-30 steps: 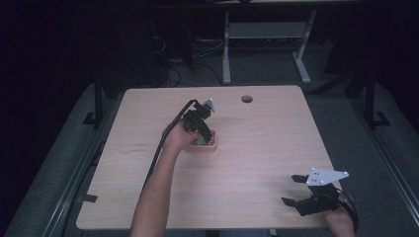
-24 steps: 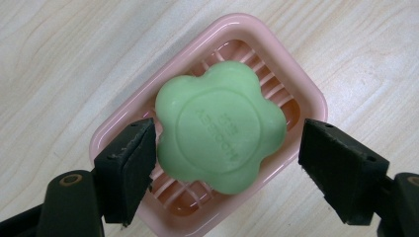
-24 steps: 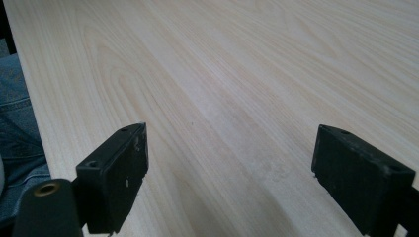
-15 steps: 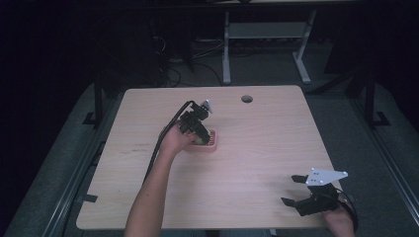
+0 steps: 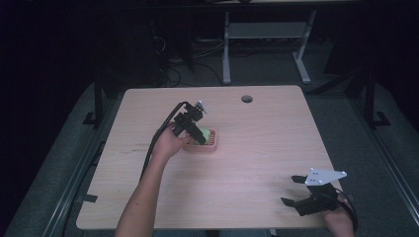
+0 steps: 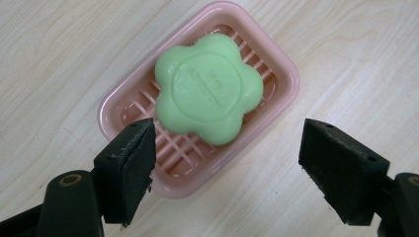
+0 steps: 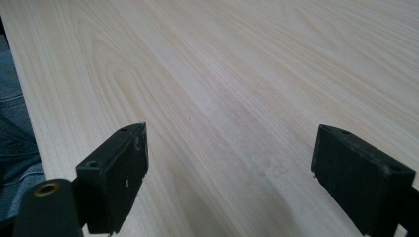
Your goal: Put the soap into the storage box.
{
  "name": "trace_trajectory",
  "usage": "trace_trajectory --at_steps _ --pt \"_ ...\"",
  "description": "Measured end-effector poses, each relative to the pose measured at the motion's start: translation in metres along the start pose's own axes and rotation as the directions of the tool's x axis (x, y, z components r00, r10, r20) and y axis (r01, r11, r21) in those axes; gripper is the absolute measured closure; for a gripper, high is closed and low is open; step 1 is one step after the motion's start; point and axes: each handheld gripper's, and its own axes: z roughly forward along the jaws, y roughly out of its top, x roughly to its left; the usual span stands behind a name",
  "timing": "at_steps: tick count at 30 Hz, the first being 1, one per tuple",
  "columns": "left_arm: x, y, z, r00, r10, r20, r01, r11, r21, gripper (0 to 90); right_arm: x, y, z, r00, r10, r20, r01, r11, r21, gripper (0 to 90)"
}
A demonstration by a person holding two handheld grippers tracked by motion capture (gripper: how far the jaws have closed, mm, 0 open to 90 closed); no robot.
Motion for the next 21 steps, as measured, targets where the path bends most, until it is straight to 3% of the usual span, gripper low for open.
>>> trace_trajectory --at_steps 14,21 --pt "-0.004 -0.019 -0.008 0.9998 0.015 0.011 -0.015 0.9998 -0.015 21.1 0.0 -0.002 0.001 0.9999 0.015 0.009 -0.015 1.0 0.018 13.8" --pt "-0.009 -0.029 -0.017 0.9996 0.025 0.014 -0.025 0.9984 -0.05 21.1 -0.003 -0.004 0.001 0.9997 0.024 0.011 -0.024 1.0 0.017 13.8"
